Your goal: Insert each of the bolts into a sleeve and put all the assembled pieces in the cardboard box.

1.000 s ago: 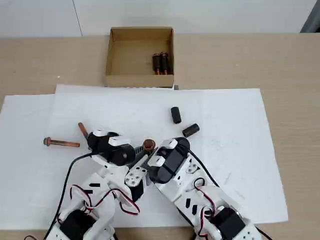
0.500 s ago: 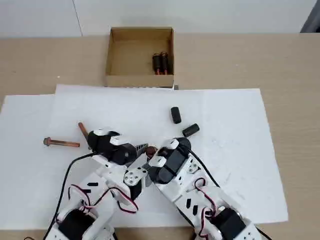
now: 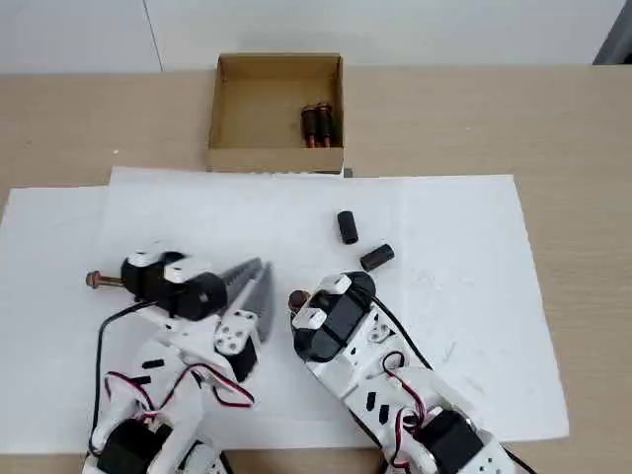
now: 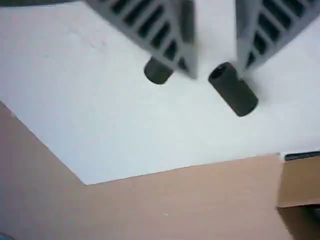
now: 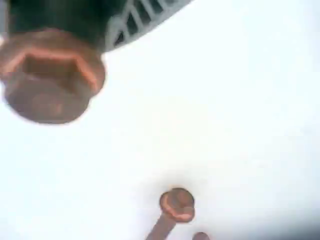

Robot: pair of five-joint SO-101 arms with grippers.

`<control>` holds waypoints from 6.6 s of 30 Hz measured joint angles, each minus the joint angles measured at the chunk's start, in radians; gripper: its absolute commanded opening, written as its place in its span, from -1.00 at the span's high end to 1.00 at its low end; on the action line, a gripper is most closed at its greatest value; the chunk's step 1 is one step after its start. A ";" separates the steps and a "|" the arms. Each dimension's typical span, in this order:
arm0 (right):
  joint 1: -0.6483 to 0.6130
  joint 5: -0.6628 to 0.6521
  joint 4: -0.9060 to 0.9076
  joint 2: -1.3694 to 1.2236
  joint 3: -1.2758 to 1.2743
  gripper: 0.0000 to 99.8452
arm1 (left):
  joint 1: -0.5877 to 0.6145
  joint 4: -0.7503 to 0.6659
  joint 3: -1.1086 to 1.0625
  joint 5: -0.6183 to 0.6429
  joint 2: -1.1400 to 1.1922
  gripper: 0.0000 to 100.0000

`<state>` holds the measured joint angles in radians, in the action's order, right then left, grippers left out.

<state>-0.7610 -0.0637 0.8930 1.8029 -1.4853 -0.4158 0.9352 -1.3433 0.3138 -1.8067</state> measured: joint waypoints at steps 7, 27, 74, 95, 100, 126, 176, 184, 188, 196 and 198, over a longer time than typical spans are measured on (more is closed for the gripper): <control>0.196 0.000 0.000 0.000 0.000 0.99 | 0.180 0.000 -0.043 -0.192 0.000 0.99; 0.405 -0.037 0.006 -0.006 0.034 0.99 | 0.368 0.002 -0.296 -0.288 0.000 0.99; 0.404 -0.258 -0.373 -2.489 2.084 0.98 | 0.368 0.002 -0.325 -0.365 0.000 0.99; 0.361 -0.342 -0.373 -2.559 2.111 0.69 | 0.368 0.002 -0.325 -0.365 0.000 0.99; 0.361 -0.342 -0.272 -2.539 2.111 0.69 | 0.368 0.002 -0.325 -0.365 0.000 0.99; 0.364 -0.342 0.385 -2.140 2.116 0.69 | 0.368 0.002 -0.325 -0.365 0.000 0.99; 0.442 0.802 0.709 -1.712 1.399 0.69 | 0.368 0.002 -0.325 -0.365 0.000 0.99; 0.442 0.845 0.594 -1.837 1.399 0.69 | 0.368 0.002 -0.325 -0.365 0.000 0.99; 0.442 0.845 0.523 -1.857 1.399 0.69 | 0.368 0.002 -0.325 -0.365 0.000 0.99; 0.442 0.845 0.470 -1.938 1.399 0.68 | 0.368 0.002 -0.325 -0.365 0.000 0.99; 0.442 0.845 0.453 -1.953 1.399 0.68 | 0.368 0.002 -0.325 -0.365 0.000 0.99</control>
<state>-0.3191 0.7818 1.3456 -0.1504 -0.0859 -0.0476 0.9367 -1.6686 -0.0514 -1.8067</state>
